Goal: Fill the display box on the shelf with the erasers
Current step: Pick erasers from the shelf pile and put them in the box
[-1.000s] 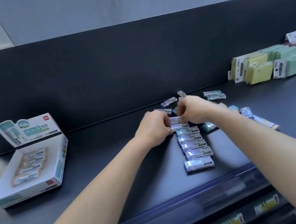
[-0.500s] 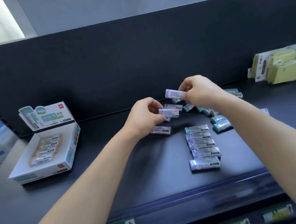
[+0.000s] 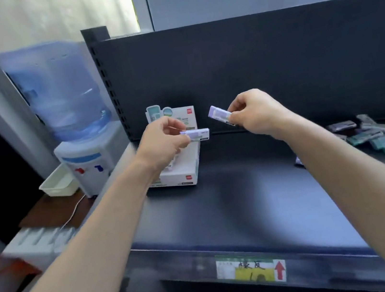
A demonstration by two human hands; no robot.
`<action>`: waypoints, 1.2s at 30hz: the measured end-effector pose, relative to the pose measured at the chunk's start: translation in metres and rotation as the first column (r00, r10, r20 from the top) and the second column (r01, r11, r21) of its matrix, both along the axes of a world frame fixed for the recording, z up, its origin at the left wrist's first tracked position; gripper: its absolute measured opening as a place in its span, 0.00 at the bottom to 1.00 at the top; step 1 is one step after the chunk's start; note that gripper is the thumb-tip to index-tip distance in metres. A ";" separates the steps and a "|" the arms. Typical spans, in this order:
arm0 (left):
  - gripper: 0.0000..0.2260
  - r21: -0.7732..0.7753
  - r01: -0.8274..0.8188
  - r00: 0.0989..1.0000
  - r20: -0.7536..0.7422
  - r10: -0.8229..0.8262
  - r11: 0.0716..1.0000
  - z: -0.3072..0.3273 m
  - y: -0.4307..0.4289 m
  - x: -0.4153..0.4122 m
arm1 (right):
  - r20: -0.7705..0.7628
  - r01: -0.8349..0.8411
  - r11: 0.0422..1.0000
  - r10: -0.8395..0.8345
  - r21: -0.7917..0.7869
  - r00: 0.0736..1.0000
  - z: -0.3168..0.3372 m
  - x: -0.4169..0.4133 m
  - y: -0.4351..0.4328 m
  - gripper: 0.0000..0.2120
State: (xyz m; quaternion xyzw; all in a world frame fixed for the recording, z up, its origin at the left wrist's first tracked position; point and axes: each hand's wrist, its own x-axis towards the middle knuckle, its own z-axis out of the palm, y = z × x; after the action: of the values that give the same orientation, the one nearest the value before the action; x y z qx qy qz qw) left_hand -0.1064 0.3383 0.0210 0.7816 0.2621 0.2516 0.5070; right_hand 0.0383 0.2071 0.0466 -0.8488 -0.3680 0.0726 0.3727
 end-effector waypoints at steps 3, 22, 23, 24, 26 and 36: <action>0.07 0.026 -0.013 0.998 -0.062 0.015 1.000 0.002 0.032 -0.028 | -0.011 -0.052 0.999 0.052 -0.010 0.999 0.002 -0.027 0.031 0.08; 0.11 0.278 0.222 0.932 -0.342 -0.119 0.935 -0.033 0.093 -0.038 | 0.027 -0.011 0.941 0.021 -0.340 0.999 -0.010 -0.076 0.096 0.05; 0.11 0.301 0.215 0.930 -0.353 -0.101 0.929 -0.033 0.092 -0.038 | 0.026 -0.016 0.937 0.027 -0.350 0.999 -0.010 -0.075 0.096 0.05; 0.10 0.323 0.214 0.928 -0.363 -0.088 0.922 -0.032 0.092 -0.037 | 0.026 -0.021 0.932 0.033 -0.363 0.999 -0.009 -0.075 0.096 0.05; 0.08 0.359 0.216 0.921 -0.383 -0.068 0.908 -0.033 0.089 -0.037 | 0.028 -0.035 0.919 0.050 -0.392 0.998 -0.008 -0.075 0.097 0.05; 0.05 0.521 0.170 0.846 -0.513 0.148 0.836 -0.034 0.078 -0.034 | 0.035 -0.141 0.864 0.180 -0.483 0.983 -0.007 -0.071 0.094 0.07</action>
State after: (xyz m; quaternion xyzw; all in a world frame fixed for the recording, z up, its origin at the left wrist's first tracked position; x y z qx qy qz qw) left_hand -0.1409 0.4164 -0.0127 0.9333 0.3044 0.0855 0.1700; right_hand -0.0328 0.3015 0.0397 -0.8829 -0.4225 0.1585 0.1297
